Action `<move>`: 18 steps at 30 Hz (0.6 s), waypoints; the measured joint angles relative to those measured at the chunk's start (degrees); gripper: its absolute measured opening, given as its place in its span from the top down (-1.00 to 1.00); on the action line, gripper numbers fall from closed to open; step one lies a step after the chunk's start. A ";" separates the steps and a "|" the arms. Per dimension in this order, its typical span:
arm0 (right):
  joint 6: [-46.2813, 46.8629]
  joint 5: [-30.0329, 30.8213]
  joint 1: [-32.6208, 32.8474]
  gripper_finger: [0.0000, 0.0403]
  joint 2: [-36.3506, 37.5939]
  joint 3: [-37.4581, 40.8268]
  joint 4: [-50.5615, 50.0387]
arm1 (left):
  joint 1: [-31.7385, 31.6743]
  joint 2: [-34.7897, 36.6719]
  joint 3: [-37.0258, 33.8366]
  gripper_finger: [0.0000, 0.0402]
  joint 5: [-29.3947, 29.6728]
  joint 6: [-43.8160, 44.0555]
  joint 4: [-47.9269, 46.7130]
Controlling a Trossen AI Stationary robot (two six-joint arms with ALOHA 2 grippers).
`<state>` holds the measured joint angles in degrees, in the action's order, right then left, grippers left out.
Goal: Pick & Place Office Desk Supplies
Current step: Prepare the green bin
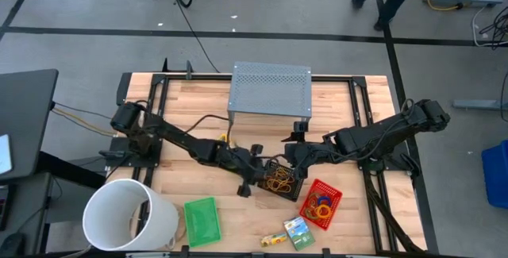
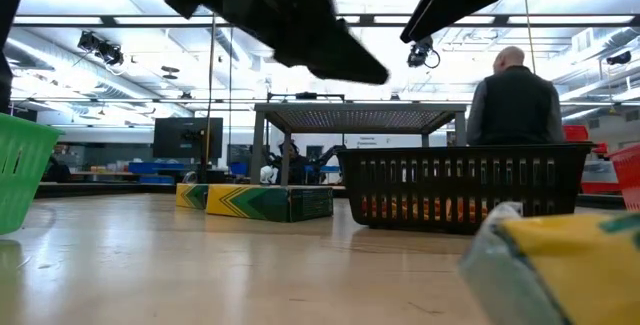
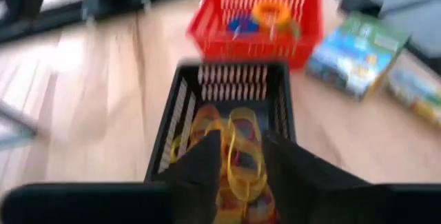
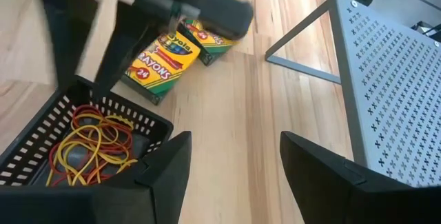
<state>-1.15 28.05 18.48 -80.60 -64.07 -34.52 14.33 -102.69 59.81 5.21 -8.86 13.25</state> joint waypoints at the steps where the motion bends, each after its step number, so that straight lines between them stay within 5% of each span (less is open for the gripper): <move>1: 0.00 0.00 0.00 -0.15 0.00 0.00 0.04 | 0.00 0.87 0.00 0.56 0.56 0.56 -2.04; 6: 0.31 -0.92 -0.02 -0.15 0.00 -0.02 -0.02 | 0.35 6.19 0.00 0.94 -0.91 3.94 -15.40; 18: 0.44 -2.14 -0.02 -0.15 0.00 -0.02 -0.01 | 7.26 14.36 0.00 0.98 -14.32 17.34 -42.97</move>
<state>-0.71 25.91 18.46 -80.60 -64.10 -34.52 21.59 -88.33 59.81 -9.11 8.49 -29.72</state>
